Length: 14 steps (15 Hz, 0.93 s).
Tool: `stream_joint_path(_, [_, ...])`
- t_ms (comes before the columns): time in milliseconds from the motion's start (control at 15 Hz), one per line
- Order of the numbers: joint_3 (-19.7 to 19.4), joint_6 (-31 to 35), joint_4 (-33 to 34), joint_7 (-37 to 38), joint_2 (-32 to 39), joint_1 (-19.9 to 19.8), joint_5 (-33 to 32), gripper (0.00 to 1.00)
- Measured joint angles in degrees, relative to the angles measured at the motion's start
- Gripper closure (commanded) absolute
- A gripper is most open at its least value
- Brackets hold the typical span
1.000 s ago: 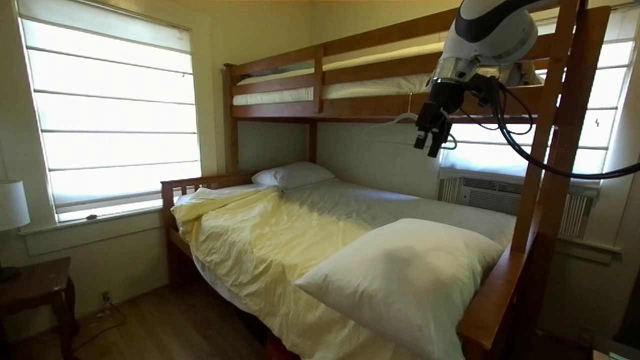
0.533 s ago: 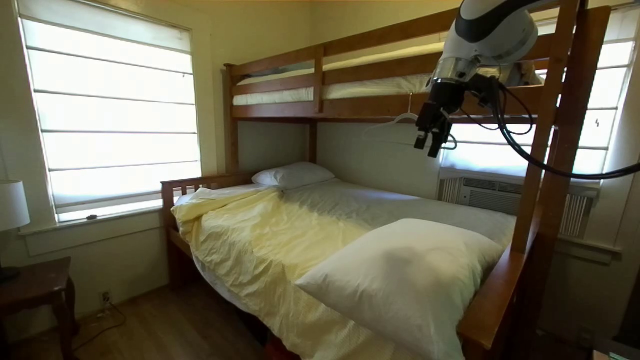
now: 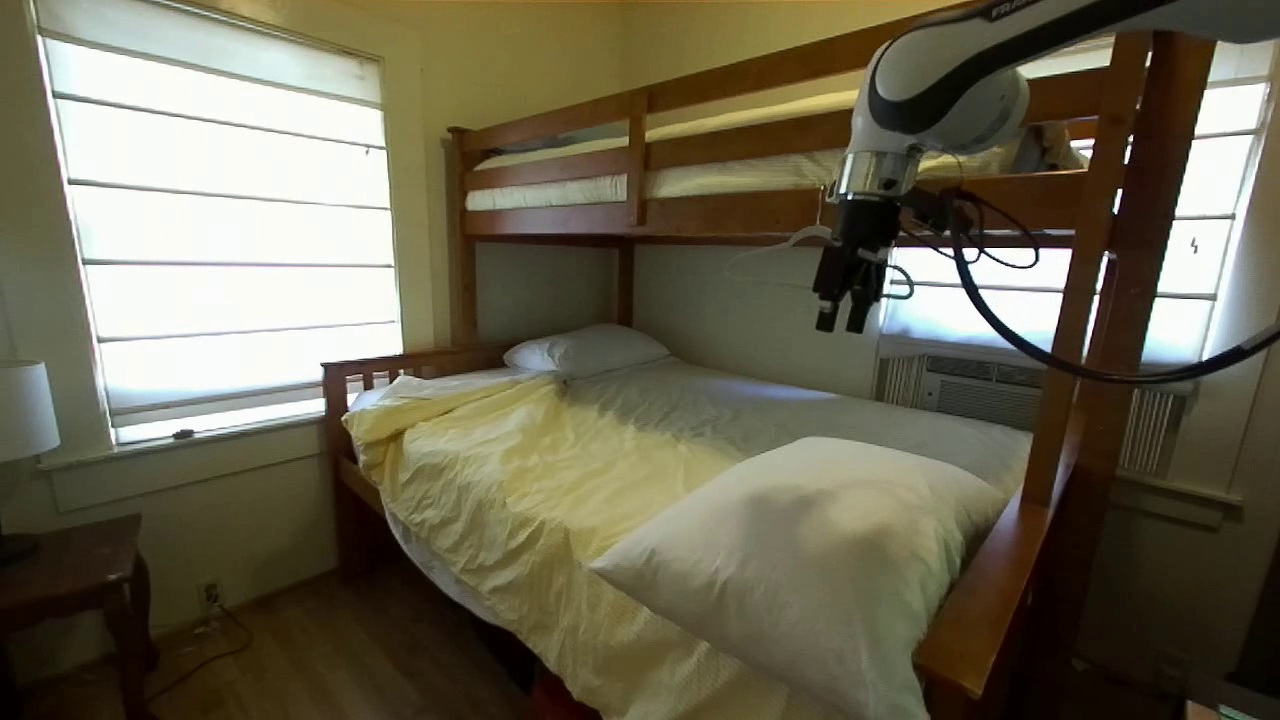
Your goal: Move the pillow to the left
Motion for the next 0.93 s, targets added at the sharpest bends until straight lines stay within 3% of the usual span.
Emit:
stream_joint_path(267, [0.2,0.84,2.49,2.01,5.97,-2.0,-6.33,0.0])
stream_joint_path(533, [-0.8,0.62,4.51,1.89,10.97,-4.33,-6.84,0.0])
stream_joint_path(933, [-0.36,0.7,4.49,1.89,10.82,-4.33,-6.84,0.0])
